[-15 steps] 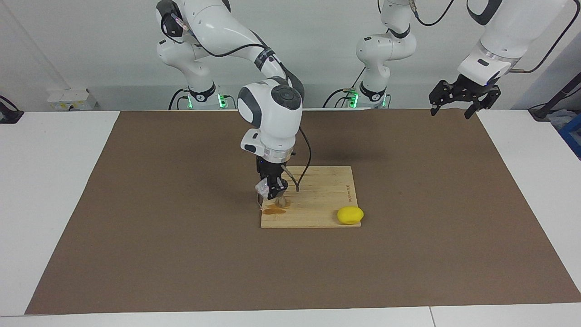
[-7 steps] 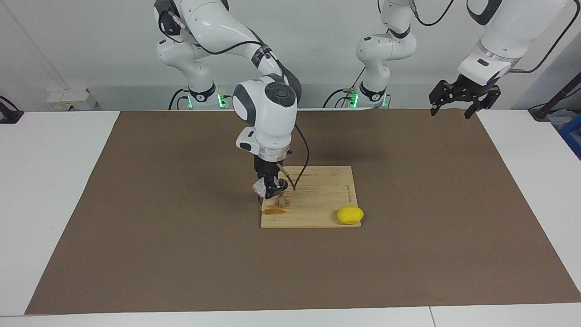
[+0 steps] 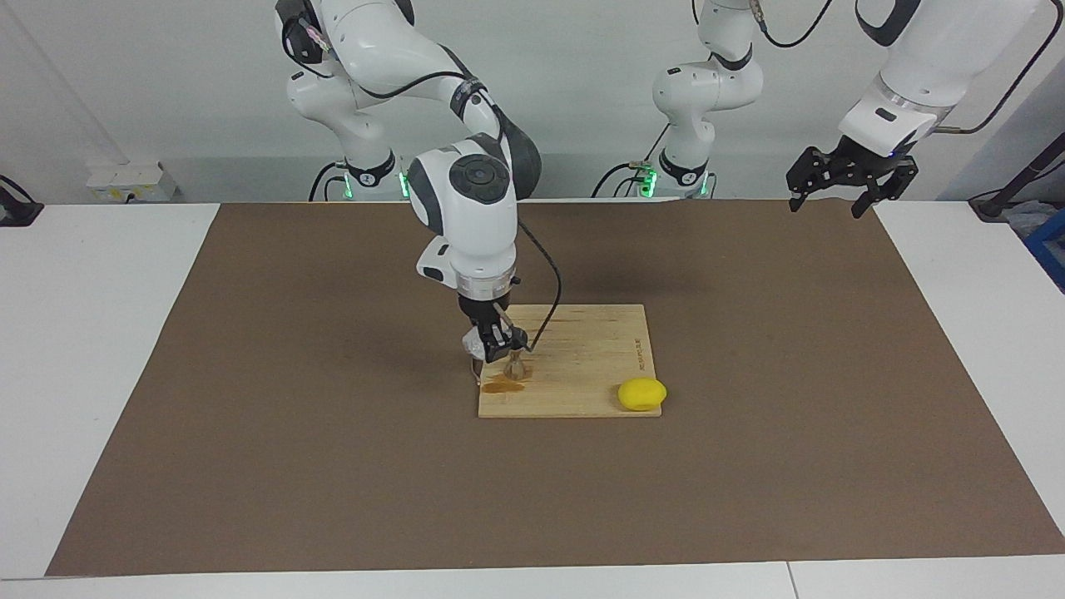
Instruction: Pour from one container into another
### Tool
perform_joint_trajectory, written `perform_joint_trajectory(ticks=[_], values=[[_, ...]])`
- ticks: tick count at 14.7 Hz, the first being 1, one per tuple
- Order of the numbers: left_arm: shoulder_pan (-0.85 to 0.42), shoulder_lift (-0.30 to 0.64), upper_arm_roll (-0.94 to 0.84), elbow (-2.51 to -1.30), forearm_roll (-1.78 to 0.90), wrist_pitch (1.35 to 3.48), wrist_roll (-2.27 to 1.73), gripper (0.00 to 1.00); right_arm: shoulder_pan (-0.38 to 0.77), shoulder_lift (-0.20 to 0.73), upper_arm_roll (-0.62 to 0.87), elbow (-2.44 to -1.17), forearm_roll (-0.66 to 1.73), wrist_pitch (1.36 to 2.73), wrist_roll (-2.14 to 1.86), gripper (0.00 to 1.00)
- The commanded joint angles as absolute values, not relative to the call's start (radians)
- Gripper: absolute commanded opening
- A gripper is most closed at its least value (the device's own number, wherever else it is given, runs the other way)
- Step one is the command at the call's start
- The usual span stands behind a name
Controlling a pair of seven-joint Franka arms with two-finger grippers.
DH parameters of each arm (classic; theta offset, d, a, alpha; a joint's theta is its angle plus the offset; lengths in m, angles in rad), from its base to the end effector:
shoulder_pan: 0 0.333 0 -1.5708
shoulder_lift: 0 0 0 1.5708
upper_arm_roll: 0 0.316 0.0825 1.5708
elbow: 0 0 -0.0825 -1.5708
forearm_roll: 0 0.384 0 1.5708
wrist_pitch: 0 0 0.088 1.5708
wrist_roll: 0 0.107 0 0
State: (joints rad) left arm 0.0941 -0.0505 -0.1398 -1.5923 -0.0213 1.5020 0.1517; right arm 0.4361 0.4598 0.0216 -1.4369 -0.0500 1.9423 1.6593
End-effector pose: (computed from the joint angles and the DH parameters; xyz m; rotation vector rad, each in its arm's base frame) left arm 0.5310 -0.0287 0.6357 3.1093 -0.3090 -0.0617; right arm 0.6280 0.3028 0.4320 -2.5856 1.7443 -0.0859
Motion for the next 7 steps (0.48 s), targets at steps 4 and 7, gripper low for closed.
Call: perform_joint_trajectory(ticks=[4, 7], values=[[0.097, -0.077, -0.141, -1.621, -0.008, 1.519, 0.149, 1.00, 0.322, 0.440, 0.029, -1.469, 0.145, 1.939, 1.551, 0.00], [0.097, -0.075, -0.141, -1.621, -0.008, 1.519, 0.149, 1.00, 0.233, 0.430, 0.029, -1.508, 0.280, 1.939, 1.447, 0.00]])
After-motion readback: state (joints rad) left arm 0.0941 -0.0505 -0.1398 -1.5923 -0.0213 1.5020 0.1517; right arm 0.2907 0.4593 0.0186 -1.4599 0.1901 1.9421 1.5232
